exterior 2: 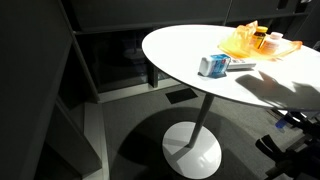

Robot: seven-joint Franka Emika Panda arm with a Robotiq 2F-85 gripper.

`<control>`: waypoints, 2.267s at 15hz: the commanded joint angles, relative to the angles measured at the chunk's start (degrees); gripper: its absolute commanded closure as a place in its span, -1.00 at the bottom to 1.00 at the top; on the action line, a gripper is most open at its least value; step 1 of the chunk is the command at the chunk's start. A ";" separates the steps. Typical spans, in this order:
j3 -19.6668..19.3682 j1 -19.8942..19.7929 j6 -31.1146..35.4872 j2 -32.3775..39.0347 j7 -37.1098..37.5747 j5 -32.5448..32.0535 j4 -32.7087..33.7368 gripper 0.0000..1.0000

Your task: Put the white bottle in the plastic

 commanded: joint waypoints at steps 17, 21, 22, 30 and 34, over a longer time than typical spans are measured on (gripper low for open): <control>4.61 0.27 10.26 11.34 -28.48 3.05 0.58 -1.00; 5.92 -0.30 16.63 13.89 -33.03 4.88 -1.10 -1.00; 6.12 -0.35 18.30 14.41 -33.34 4.90 -1.41 -1.00; 7.79 -1.72 32.32 17.71 -34.08 10.02 -5.48 -1.00; 8.46 -2.40 35.75 18.46 -33.66 10.30 -6.71 -0.48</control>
